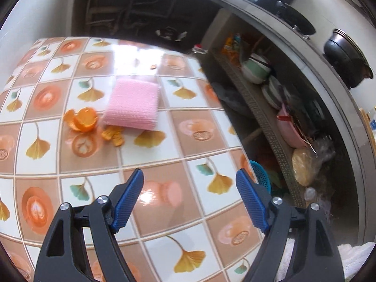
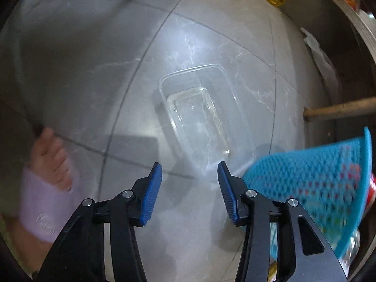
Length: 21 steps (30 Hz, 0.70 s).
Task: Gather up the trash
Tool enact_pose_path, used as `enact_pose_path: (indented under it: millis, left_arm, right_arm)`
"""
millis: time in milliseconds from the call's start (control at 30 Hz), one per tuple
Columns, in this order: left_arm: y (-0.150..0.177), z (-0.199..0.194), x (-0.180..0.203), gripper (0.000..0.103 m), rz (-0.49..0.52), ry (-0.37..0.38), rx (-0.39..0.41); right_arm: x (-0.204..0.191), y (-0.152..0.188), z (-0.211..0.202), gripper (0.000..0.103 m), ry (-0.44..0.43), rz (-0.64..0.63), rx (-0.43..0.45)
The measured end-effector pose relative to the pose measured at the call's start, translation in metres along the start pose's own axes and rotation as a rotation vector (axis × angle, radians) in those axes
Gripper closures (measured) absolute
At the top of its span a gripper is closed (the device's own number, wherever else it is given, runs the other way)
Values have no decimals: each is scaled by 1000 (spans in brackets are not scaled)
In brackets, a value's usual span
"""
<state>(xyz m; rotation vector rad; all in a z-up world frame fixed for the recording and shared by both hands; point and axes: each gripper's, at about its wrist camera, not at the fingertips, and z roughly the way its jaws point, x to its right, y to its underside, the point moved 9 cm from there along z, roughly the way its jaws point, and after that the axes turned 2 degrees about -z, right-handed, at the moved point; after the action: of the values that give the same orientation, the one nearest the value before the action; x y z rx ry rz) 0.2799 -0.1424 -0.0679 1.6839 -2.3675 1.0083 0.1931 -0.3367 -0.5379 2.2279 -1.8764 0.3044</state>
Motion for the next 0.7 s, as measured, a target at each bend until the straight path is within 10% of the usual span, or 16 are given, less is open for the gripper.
enact_pose_path:
  millis: [700]
  left_arm:
    - [0, -2, -33, 25, -45, -29, 4]
  right_arm:
    - [3, 5, 62, 99, -76, 16, -205]
